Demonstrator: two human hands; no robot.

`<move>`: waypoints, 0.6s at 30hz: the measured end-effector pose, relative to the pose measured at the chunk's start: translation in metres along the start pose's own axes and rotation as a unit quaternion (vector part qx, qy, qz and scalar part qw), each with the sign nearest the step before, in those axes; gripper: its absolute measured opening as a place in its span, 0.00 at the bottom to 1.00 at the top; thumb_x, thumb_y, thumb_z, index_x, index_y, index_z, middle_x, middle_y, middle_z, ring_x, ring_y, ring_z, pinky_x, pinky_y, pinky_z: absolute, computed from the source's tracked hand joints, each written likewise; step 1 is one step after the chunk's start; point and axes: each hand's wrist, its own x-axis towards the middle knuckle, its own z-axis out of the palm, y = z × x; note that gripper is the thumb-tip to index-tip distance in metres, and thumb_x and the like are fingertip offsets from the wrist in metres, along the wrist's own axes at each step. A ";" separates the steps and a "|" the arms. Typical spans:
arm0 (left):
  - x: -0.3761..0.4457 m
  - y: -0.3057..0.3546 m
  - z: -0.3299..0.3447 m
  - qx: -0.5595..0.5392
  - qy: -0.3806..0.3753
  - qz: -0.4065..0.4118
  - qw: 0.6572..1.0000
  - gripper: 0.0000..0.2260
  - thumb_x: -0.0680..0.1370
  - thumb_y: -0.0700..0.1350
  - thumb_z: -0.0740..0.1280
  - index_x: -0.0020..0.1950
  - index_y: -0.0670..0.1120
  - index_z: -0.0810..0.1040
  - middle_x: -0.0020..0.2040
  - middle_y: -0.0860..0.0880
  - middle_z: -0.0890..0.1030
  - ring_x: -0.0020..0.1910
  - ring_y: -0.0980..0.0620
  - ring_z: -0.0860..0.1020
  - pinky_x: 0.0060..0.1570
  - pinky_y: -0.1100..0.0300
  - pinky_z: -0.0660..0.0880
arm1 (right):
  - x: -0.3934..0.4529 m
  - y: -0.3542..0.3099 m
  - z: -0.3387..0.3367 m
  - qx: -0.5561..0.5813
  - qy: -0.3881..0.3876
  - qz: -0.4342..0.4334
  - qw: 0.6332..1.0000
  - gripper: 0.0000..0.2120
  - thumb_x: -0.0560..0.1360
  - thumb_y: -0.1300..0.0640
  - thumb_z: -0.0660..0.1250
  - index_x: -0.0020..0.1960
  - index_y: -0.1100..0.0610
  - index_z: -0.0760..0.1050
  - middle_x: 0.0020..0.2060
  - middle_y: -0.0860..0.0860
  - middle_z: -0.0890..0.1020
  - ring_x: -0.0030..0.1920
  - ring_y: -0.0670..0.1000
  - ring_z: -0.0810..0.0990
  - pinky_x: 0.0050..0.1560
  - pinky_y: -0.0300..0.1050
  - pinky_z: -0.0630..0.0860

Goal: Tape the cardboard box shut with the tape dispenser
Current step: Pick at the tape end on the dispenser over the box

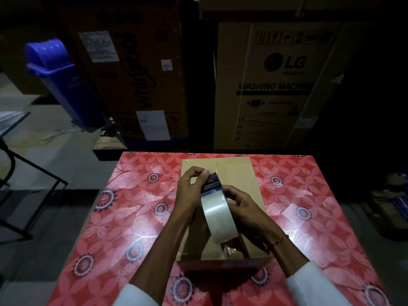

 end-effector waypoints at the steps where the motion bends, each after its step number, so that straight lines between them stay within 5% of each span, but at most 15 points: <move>1: 0.001 0.000 -0.002 0.001 -0.002 -0.004 1.000 0.05 0.79 0.49 0.67 0.44 0.51 0.79 0.46 0.48 0.81 0.50 0.40 0.81 0.54 0.38 0.78 | 0.001 0.001 0.002 0.002 0.003 -0.002 1.000 0.15 0.82 0.53 0.67 0.68 0.47 0.76 0.64 0.52 0.81 0.62 0.63 0.82 0.49 0.56 0.81; 6: 0.007 -0.001 -0.009 0.016 -0.009 -0.003 1.000 0.06 0.80 0.50 0.65 0.44 0.51 0.78 0.49 0.46 0.79 0.51 0.41 0.81 0.52 0.41 0.79 | 0.003 0.004 0.005 0.009 0.002 0.000 1.000 0.17 0.83 0.55 0.66 0.70 0.43 0.74 0.61 0.57 0.84 0.59 0.66 0.83 0.55 0.66 0.79; 10: 0.016 0.006 -0.012 0.103 -0.041 0.043 0.993 0.07 0.80 0.49 0.65 0.42 0.56 0.76 0.53 0.45 0.77 0.52 0.47 0.79 0.49 0.57 0.78 | 0.000 0.003 0.007 -0.004 -0.007 -0.027 1.000 0.20 0.84 0.61 0.63 0.73 0.47 0.73 0.62 0.59 0.83 0.60 0.65 0.83 0.54 0.64 0.80; 13: 0.024 0.016 -0.016 0.164 -0.088 0.070 0.980 0.06 0.81 0.47 0.64 0.44 0.54 0.76 0.53 0.47 0.76 0.50 0.51 0.77 0.47 0.59 0.77 | -0.002 0.001 0.008 -0.017 0.002 -0.046 0.999 0.20 0.83 0.62 0.63 0.74 0.50 0.72 0.62 0.59 0.83 0.59 0.63 0.84 0.53 0.59 0.81; 18: 0.032 0.015 -0.023 0.053 -0.139 -0.009 0.989 0.06 0.81 0.45 0.64 0.46 0.47 0.77 0.45 0.49 0.77 0.44 0.49 0.77 0.41 0.57 0.74 | 0.000 -0.004 0.010 -0.044 0.027 -0.045 0.998 0.19 0.83 0.55 0.64 0.72 0.42 0.73 0.64 0.51 0.82 0.62 0.58 0.82 0.52 0.56 0.82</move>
